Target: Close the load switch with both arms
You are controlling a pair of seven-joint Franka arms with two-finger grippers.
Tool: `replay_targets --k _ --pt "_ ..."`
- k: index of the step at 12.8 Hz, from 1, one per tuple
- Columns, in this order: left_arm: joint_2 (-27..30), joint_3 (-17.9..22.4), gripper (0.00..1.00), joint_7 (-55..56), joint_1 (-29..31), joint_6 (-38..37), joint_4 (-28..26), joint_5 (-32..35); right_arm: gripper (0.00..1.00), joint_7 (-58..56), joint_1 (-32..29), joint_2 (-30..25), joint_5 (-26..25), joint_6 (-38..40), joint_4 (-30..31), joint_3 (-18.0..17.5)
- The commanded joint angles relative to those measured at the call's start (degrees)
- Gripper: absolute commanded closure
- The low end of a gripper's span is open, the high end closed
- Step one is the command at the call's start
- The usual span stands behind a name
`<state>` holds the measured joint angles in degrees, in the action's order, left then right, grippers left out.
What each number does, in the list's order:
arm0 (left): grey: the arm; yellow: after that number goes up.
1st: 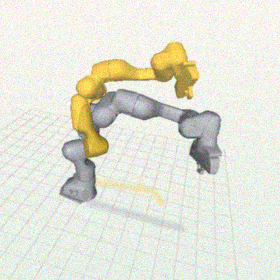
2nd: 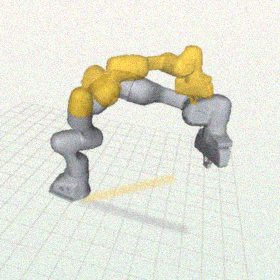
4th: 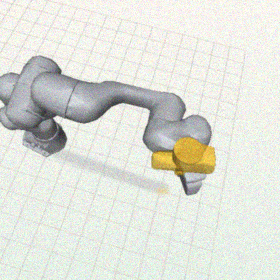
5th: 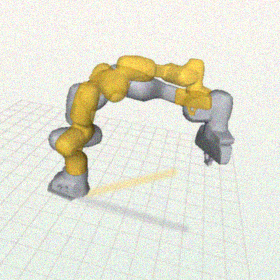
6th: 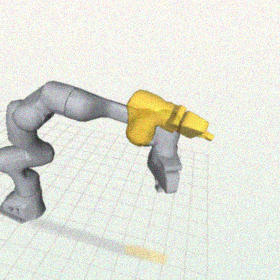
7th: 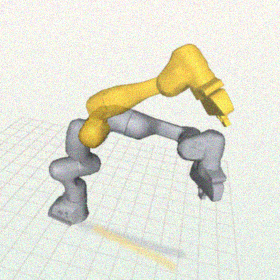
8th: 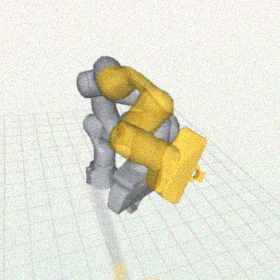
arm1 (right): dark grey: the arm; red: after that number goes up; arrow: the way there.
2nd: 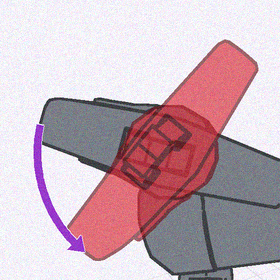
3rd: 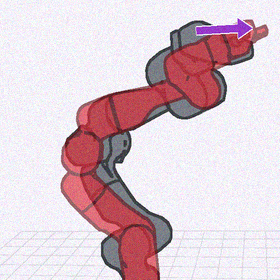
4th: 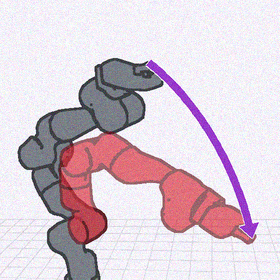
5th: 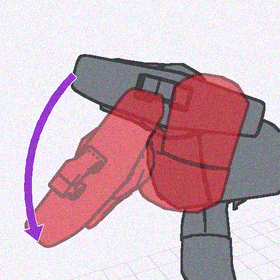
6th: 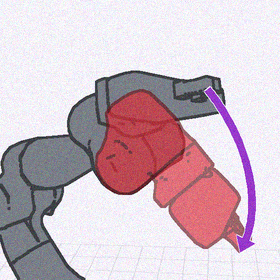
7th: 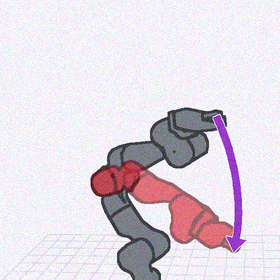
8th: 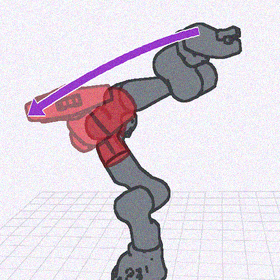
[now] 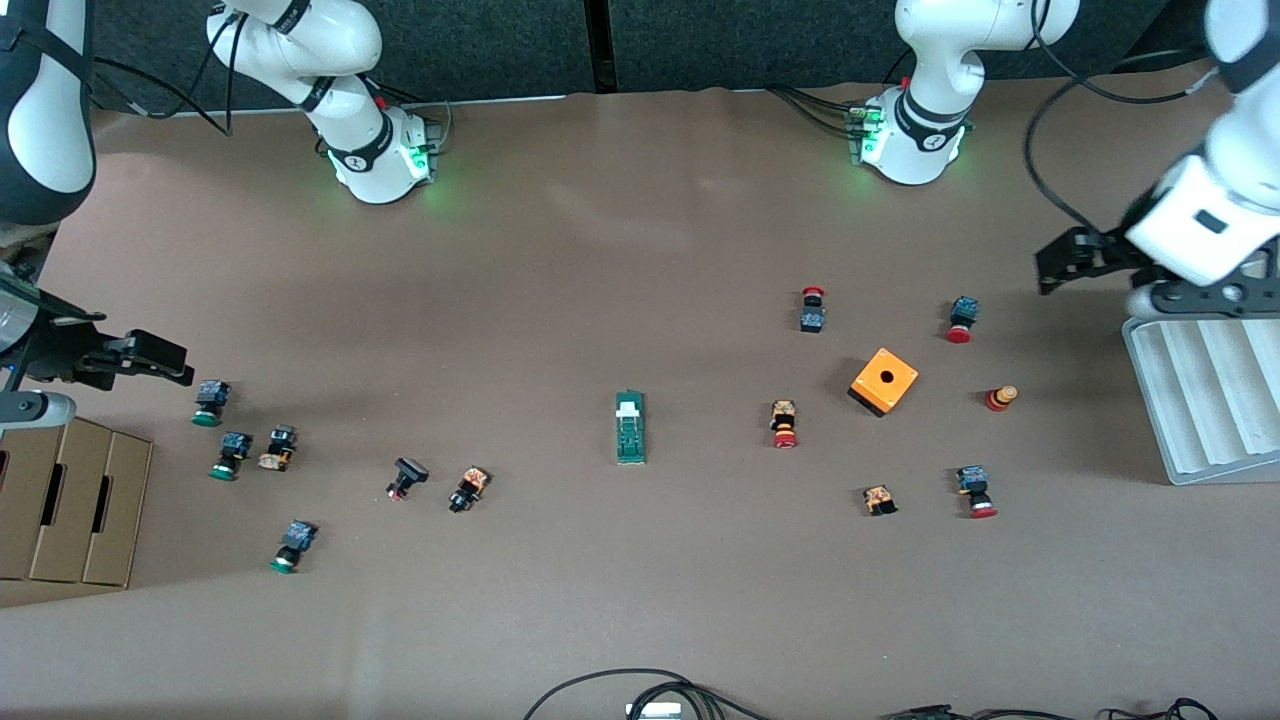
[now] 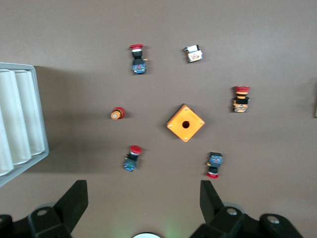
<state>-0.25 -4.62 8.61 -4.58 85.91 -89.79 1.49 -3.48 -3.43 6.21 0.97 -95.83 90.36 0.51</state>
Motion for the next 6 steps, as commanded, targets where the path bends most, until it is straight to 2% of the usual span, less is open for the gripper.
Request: replay_targets --k 1,6 --pt "-0.37 -3.89 0.00 6.92 -0.34 -0.31 1.46 -0.08 0.00 -0.04 0.08 0.38 -1.84 -0.94 0.60 -0.07" --pt "-1.77 -13.81 0.00 18.61 -0.43 2.76 1.29 -1.32 0.00 -0.48 0.52 2.67 -1.85 -0.94 0.43 -0.33"
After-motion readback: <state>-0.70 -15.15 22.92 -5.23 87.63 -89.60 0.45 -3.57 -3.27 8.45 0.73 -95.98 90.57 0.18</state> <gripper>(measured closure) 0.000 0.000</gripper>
